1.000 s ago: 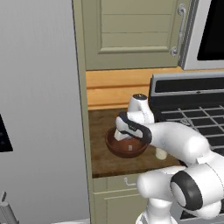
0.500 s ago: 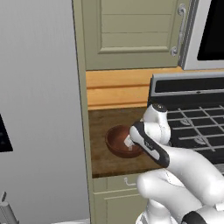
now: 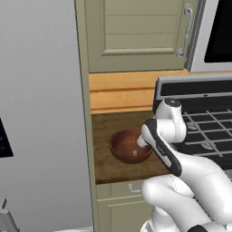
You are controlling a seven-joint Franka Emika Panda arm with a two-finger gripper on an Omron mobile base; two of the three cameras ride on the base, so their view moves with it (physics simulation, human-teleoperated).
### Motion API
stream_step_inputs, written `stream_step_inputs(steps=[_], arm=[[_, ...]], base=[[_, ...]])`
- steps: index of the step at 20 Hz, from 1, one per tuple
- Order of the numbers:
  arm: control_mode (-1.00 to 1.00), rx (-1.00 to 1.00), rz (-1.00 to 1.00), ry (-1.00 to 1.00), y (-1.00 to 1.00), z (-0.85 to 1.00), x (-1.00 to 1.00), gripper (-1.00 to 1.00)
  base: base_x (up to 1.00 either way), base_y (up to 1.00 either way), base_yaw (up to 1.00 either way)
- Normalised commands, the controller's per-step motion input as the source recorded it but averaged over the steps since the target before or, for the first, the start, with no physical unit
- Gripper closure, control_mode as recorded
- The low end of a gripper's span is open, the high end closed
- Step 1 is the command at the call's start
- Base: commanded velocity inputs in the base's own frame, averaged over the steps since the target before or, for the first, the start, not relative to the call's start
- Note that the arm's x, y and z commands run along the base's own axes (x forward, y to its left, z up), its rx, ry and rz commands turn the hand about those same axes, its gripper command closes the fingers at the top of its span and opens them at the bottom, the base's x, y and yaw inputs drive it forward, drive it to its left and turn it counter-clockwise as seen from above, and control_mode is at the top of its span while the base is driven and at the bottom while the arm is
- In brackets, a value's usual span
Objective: Grab a lemon wedge from the fridge and one ice cube from the ice bowl, and put them in the glass of lemonade.
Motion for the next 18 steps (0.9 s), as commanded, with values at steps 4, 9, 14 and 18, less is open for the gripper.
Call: stream_step_inputs(steps=[4, 9, 14, 18], arm=[[-1.0, 0.01, -0.08, 0.27, -0.61, 0.08, 0.03, 1.0], [-1.0, 0.09, -0.1, 0.07, -0.78, -0.43, -0.01, 1.0], [-1.0, 0.0, -0.14, 0.0, -0.27, -0.05, 0.08, 1.0], [-1.0, 0.0, -0.08, 0.0, 0.07, -0.13, 0.0, 1.0]], base=[[0.0, 0.0, 0.0], [0.0, 0.0, 0.0], [0.0, 0.0, 0.0], [0.0, 0.0, 0.0]])
